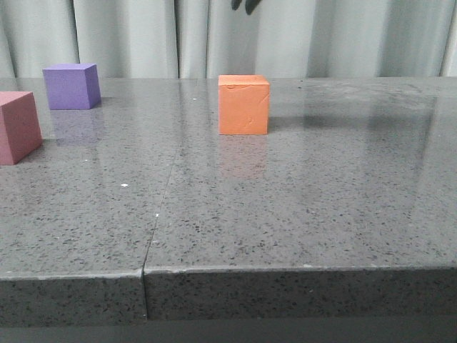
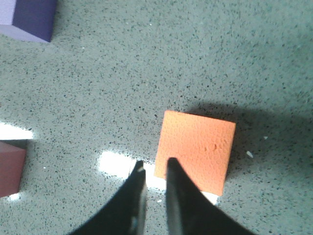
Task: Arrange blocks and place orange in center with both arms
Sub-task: 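Open the right gripper and lift it away from the orange cube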
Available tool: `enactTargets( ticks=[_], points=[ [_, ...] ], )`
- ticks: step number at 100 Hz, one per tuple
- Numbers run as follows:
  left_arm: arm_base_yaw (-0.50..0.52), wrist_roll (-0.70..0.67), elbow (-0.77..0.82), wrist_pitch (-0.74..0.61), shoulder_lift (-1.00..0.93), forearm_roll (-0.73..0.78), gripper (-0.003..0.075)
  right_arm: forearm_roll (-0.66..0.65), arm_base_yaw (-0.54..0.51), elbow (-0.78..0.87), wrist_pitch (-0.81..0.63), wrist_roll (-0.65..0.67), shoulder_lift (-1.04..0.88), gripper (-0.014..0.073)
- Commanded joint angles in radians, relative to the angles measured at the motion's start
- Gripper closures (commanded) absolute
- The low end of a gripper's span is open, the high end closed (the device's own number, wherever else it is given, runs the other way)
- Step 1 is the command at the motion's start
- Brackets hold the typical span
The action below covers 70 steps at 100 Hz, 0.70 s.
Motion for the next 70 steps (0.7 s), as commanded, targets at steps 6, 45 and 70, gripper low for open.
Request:
enactTargets(
  ticks=[6,45,70],
  points=[
    [-0.007,0.002,0.041,-0.085,-0.028,-0.005,0.0741,-0.004,-0.003,0.002,0.084,-0.032,-0.107,0.0643],
    [-0.007,0.002,0.041,-0.085,-0.028,-0.005,0.0741,-0.143,-0.003,0.357,0.036,-0.032,-0.331,0.0662],
    [-0.007,0.002,0.041,-0.085,-0.028,-0.005,0.0741,-0.163,-0.003,0.590,-0.073,-0.032,-0.508,0.0662]
  ],
)
